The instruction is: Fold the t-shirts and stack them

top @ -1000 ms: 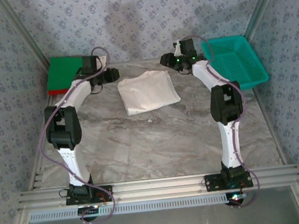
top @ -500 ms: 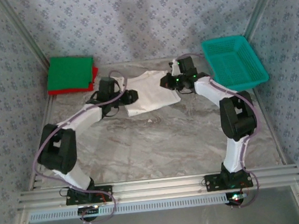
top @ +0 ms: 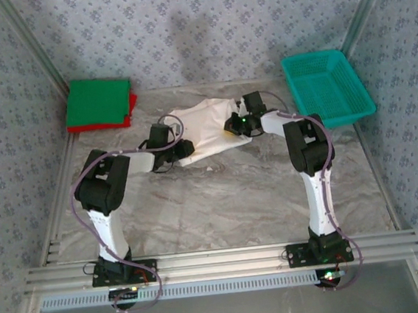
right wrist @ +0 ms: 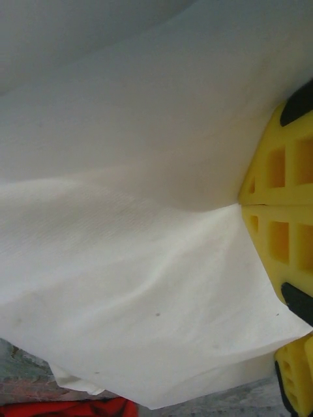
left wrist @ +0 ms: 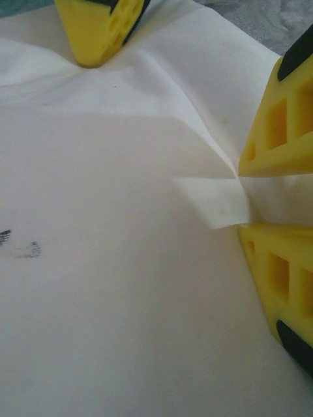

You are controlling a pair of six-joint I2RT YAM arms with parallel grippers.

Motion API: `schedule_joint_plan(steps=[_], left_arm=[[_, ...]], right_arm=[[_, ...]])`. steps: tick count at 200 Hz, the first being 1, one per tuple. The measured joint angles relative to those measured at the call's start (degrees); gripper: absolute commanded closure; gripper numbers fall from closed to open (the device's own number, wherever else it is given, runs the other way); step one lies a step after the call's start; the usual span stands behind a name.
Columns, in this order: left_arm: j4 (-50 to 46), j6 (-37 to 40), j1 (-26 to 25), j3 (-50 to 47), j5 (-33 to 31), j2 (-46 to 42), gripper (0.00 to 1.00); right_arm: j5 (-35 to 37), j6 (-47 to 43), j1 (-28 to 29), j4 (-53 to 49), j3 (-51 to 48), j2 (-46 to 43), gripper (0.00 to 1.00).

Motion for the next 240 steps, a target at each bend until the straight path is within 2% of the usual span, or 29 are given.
schedule_joint_plan(steps=[23,45,86,114,148,173,240], left_arm=[[2.2,-0.2,0.0,-1.6,-0.1,-0.5,0.74],[2.9,-0.2,-0.1,-3.9,-0.1,-2.1,0.73],[0.2,-1.3,0.3,-10.2,-0.1,-10.0,0.64],[-4.2,-1.6,3.1,-8.9,1.1,-14.3,0.56],[-14.6,1.0,5.8,0.9,-1.1,-13.7,0.49],[-20.1,3.1,5.2,6.1,-3.5,-11.2,0.39],[-29.0,4.6,1.7,11.2,-5.6,-1.3,0.37]], right_arm=[[0.5,1.9,0.2,3.3,-4.5,-2.1,1.00],[1.9,3.9,1.3,6.8,-13.4,-7.4,1.00],[4.8,8.3,6.2,8.1,-27.8,-18.1,1.00],[7.6,7.9,7.7,3.5,-27.4,-19.8,1.00],[10.4,6.3,7.3,-0.9,-24.5,-19.9,1.00],[11.9,5.8,6.6,-1.8,-23.6,-19.1,1.00],[10.6,5.8,5.1,1.9,-21.8,-16.1,1.00]])
